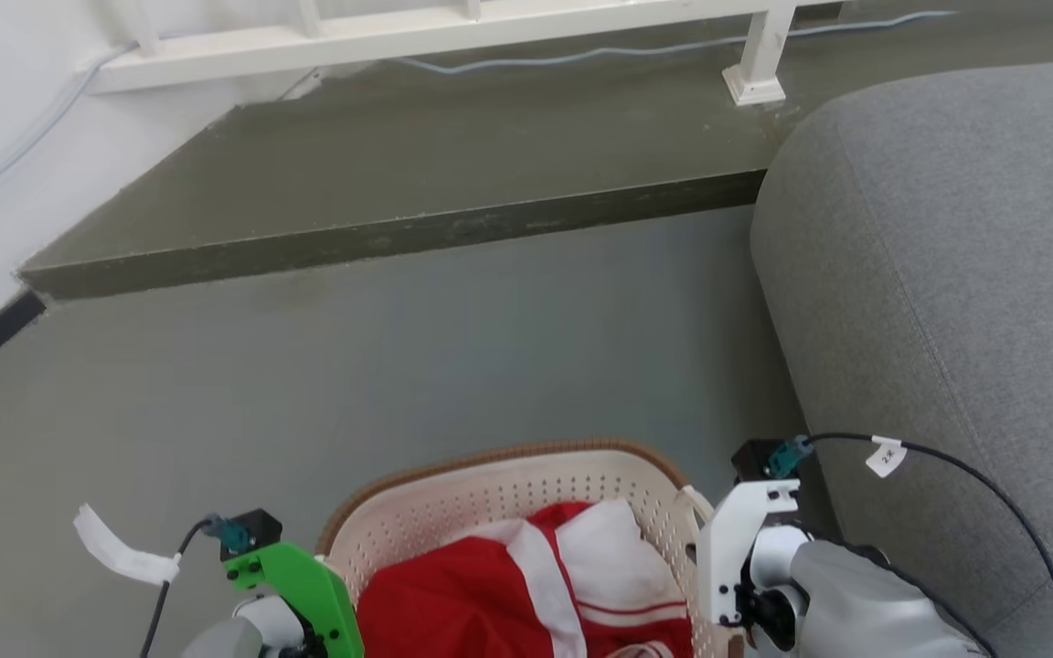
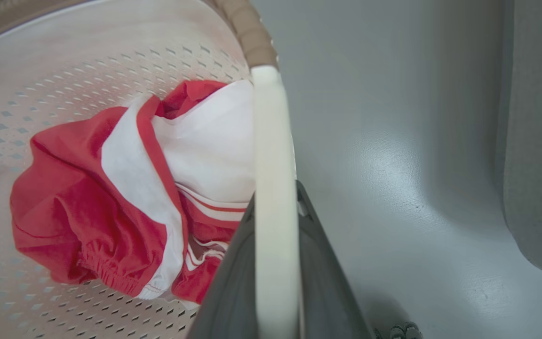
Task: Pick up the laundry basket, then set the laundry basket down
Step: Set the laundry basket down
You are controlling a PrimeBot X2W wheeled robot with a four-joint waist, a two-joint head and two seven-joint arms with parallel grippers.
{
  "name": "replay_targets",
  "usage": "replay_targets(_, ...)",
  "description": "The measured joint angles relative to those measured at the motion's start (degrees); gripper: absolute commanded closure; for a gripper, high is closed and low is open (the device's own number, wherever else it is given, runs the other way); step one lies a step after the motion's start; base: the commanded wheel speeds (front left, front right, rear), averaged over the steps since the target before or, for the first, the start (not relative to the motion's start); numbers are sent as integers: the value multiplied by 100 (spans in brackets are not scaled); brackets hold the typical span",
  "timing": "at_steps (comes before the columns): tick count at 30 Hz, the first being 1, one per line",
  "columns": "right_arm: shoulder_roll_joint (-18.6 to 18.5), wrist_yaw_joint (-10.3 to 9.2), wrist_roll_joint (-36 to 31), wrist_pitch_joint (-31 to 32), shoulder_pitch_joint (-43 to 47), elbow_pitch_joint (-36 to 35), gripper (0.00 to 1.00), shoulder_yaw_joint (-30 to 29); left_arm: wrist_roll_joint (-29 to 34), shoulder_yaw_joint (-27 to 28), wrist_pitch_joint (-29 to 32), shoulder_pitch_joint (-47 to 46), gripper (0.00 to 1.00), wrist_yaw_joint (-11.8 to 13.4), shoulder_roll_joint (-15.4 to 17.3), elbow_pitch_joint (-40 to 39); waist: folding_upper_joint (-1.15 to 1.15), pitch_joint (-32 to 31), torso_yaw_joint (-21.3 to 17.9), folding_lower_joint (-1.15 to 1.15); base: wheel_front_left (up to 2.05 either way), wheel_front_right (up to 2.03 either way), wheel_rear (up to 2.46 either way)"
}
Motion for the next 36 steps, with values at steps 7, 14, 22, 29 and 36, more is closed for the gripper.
replay_targets(7, -27, -100, -3, -233, -319, -60, 100, -5, 26, -24, -235, -261, 100, 64, 9, -112, 0, 292, -6, 0, 0, 0, 0)
replay_targets(14, -33, -193, -15, -469, -705, -129, 100, -34, 83, -43, -466, -598, 100, 79, 77, -229, 0, 673, -6, 0, 0, 0, 0)
replay_targets(22, -33, -259, -56, -690, -1168, -221, 100, -58, 130, -52, -708, -999, 100, 118, 189, -353, 0, 1204, -8, 0, 0, 0, 0)
replay_targets(29, -33, -353, -73, -855, -1578, -252, 100, -68, 231, -51, -872, -1371, 100, 120, 259, -445, 0, 1781, -24, 0, 0, 0, 0)
replay_targets(36, -30, -401, -111, -976, -1971, -274, 100, -96, 293, -48, -988, -1763, 100, 120, 353, -520, 0, 2298, -56, 1, 0, 0, 0)
